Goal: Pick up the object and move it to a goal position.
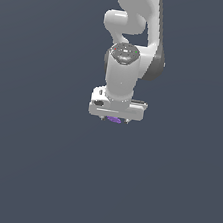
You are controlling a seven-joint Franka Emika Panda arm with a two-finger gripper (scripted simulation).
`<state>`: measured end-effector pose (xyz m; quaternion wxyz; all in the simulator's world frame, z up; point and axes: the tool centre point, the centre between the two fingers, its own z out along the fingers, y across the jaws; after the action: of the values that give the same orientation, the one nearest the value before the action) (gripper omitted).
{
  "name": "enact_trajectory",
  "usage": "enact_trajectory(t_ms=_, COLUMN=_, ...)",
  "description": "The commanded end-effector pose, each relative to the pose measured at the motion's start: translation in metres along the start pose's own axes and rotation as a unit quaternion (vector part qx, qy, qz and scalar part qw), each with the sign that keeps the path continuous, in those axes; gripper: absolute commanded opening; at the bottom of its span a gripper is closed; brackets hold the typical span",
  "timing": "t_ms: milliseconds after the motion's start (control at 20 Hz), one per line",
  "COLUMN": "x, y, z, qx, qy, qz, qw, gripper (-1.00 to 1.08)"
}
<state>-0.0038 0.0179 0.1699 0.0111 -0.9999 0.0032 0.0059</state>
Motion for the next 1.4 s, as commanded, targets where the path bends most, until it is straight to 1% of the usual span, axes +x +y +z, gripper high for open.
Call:
enact_trajectory(t_ms=0, x=0.0, y=0.0, z=0.0, qx=0.0, qy=0.0, qz=0.0, qw=1.0, gripper=1.0)
enact_trajectory(t_ms=400, x=-0.007, y=0.001, z=0.004, qx=-0.002, qy=-0.013, qz=-0.016, qw=0.9998, gripper=1.0)
enact_trajectory(t_ms=800, x=-0.009, y=0.001, z=0.006, qx=-0.002, qy=-0.013, qz=-0.026, qw=0.9996, gripper=1.0)
enact_trajectory(t_ms=1100, x=-0.014, y=0.002, z=0.011, qx=-0.003, qy=-0.012, qz=-0.061, qw=0.9981, gripper=1.0)
enact_trajectory(t_ms=1350, x=-0.021, y=0.002, z=0.018, qx=-0.004, qy=-0.011, qz=-0.109, qw=0.994, gripper=1.0)
